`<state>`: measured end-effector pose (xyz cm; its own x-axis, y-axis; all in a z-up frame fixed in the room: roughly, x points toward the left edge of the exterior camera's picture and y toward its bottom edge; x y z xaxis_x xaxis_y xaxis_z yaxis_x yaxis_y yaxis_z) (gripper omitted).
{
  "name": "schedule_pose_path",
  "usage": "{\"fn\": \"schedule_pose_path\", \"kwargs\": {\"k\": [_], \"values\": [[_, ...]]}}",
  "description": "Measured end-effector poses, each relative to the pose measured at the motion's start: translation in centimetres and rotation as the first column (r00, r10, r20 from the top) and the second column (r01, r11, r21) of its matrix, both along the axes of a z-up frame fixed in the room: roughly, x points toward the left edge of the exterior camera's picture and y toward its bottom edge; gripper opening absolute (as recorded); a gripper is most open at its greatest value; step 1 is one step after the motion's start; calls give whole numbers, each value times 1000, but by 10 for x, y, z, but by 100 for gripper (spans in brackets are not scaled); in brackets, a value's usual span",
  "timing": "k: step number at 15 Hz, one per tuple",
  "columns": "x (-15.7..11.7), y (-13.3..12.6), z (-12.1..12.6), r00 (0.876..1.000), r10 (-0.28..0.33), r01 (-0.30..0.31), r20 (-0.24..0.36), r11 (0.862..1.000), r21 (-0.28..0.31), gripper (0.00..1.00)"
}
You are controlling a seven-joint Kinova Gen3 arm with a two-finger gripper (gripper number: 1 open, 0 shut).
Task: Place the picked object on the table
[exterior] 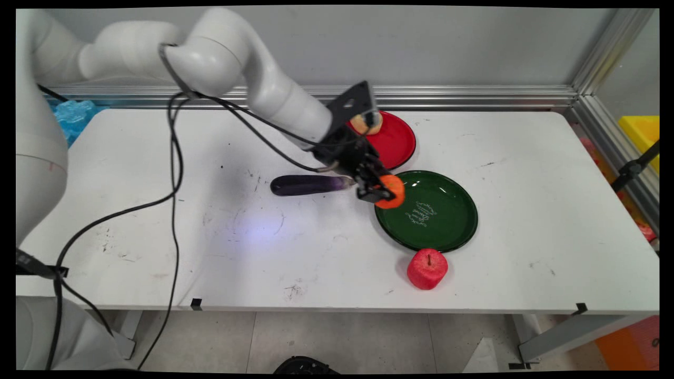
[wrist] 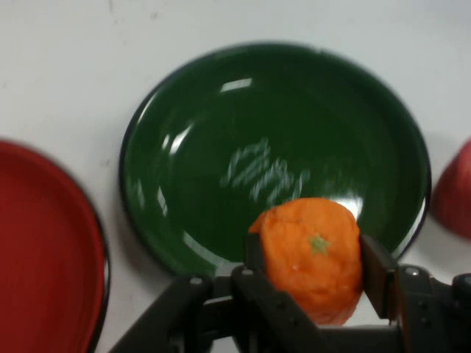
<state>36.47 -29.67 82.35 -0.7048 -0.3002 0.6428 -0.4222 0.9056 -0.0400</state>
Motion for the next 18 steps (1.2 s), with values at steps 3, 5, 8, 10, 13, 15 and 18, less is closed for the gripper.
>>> {"fn": "schedule_pose_path", "kwargs": {"k": [3, 5, 8, 10, 13, 15, 18], "values": [[27, 5, 3, 1000, -14, 14, 27, 1000, 1, 0], [48, 8, 4, 999, -23, 23, 47, 1000, -2, 0], [75, 11, -1, 997, -34, 34, 75, 999, -2, 0], [90, 13, -6, 995, -39, 39, 89, 999, 1, 0], [109, 15, -16, 994, -41, 41, 99, 999, 8, 0], [117, 15, -22, 994, -39, 37, 100, 999, 14, 0], [124, 16, -30, 995, -37, 35, 94, 999, 23, 0]]}}
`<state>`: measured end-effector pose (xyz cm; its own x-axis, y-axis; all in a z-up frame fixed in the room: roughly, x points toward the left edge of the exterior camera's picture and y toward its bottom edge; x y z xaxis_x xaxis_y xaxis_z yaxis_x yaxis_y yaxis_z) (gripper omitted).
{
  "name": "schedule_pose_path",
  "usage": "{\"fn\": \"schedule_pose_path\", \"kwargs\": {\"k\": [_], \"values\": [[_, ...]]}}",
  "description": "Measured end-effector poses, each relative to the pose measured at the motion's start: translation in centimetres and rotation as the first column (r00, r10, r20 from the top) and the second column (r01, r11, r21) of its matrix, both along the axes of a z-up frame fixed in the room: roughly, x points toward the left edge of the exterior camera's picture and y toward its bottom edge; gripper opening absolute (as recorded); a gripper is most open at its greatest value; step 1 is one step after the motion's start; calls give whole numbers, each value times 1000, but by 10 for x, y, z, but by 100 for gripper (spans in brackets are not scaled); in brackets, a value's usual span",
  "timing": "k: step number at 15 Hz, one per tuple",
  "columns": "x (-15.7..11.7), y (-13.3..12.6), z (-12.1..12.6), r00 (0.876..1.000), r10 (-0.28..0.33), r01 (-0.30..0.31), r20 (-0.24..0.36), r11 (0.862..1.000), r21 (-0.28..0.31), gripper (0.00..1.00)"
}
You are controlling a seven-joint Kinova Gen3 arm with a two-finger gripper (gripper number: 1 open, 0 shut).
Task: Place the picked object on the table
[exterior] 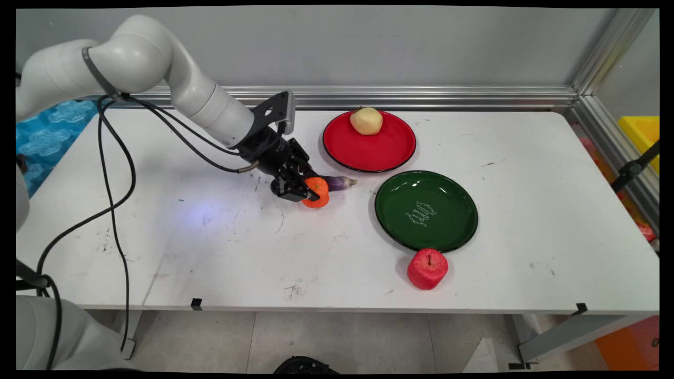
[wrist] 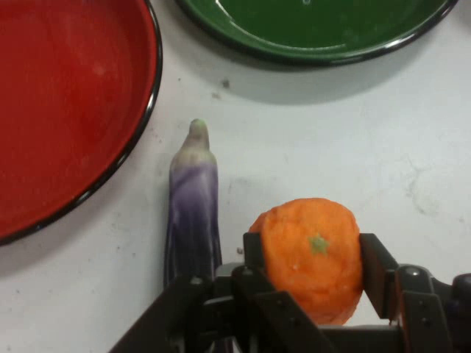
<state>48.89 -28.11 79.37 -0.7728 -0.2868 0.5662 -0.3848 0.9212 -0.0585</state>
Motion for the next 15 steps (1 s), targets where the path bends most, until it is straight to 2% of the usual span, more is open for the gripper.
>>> {"fn": "schedule_pose_path", "kwargs": {"k": [15], "values": [[0, -3, -33, 997, 48, -45, -67, 997, 56, 0]]}}
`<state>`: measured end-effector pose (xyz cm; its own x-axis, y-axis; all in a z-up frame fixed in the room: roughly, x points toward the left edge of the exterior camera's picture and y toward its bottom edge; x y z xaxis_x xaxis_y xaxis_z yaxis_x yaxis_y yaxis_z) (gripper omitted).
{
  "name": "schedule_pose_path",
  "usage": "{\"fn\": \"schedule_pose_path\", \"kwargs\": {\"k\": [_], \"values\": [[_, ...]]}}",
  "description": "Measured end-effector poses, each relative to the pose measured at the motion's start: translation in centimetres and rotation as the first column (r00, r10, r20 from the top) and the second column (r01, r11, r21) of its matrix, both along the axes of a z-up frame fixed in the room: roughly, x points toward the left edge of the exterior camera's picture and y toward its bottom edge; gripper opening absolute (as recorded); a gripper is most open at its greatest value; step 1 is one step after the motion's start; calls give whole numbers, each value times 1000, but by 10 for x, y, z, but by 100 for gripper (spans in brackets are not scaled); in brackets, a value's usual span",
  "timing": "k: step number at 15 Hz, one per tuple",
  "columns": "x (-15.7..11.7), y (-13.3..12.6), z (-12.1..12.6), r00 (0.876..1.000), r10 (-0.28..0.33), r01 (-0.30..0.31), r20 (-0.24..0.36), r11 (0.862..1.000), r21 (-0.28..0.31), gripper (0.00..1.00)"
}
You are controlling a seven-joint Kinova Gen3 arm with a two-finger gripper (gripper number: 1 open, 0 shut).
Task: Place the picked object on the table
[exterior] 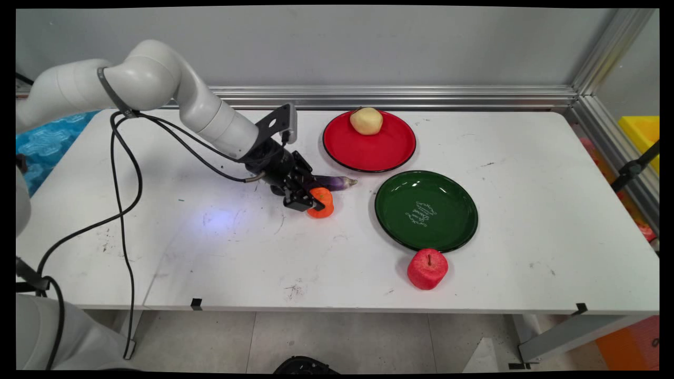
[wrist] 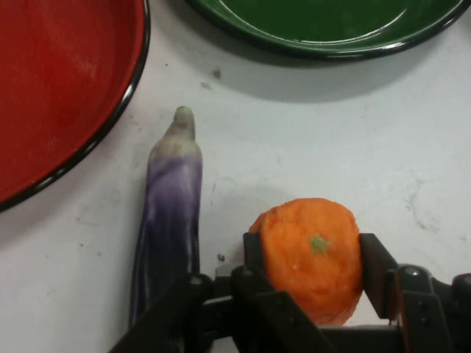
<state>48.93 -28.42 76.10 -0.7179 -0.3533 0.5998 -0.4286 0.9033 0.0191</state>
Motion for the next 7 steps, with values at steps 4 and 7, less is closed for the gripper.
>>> {"fn": "schedule_pose_path", "kwargs": {"k": [4, 7], "values": [[-2, 1, -4, 1000, 10, -10, -11, 1000, 14, 100], [-3, 0, -4, 1000, 16, -16, -12, 1000, 16, 100]]}}
